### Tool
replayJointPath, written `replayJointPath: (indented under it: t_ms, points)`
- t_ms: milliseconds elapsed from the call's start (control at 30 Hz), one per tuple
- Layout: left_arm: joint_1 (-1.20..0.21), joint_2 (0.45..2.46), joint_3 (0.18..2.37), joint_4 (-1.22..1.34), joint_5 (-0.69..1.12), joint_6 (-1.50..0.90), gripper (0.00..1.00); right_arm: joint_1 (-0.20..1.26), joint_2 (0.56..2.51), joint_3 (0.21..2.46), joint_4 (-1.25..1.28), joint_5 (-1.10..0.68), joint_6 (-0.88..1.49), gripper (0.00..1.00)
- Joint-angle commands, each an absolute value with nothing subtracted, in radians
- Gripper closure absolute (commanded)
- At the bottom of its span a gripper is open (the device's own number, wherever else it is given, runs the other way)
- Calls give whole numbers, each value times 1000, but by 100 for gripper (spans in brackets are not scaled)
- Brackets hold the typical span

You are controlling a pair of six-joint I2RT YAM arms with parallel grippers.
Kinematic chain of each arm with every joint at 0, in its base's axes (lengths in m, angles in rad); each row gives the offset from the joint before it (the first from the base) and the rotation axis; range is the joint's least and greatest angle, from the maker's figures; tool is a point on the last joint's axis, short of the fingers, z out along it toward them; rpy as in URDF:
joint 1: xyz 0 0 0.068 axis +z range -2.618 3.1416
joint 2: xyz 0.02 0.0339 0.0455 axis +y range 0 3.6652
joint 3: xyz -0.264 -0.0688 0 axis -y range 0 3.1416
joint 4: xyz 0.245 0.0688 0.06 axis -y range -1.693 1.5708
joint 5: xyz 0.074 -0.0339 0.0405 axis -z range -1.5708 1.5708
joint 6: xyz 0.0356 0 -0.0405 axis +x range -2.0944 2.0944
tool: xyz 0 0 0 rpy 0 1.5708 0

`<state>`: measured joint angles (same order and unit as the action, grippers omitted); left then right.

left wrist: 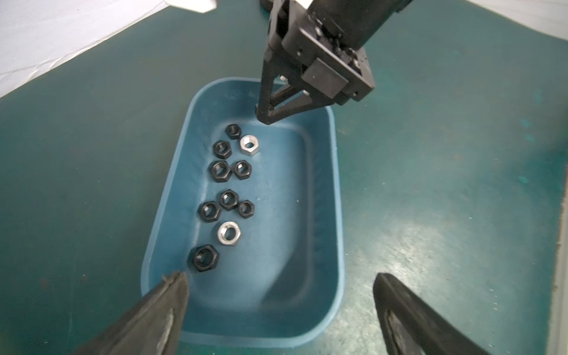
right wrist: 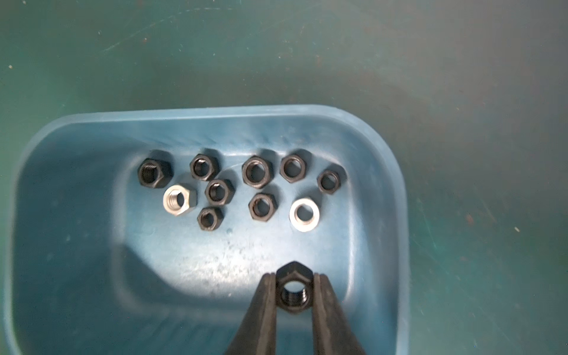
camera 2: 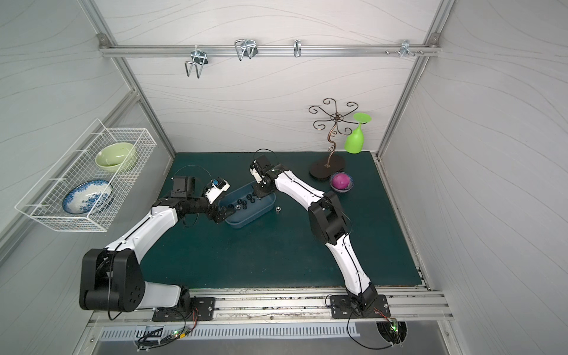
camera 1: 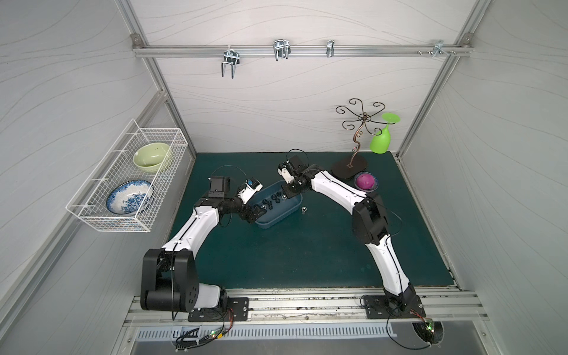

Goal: Put the nuts on the desktop into the storage box
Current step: Place the nut in the storage box.

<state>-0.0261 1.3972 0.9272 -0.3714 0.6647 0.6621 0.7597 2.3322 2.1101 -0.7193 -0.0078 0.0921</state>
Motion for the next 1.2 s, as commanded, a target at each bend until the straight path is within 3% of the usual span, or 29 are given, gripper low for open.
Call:
replayJointPath:
  t_ms: [0,600,1167]
  points:
    - [-20,1413,963,-322,641,691,1,766,2359,2143,-735,-42,73,85]
    - [23,1462,974,-410,620,727,1,816,2479,2195,-688,-156,98,86]
    - [35,1471,970,-425,613,732,2,829,2559,2258,-750,-13,60,86]
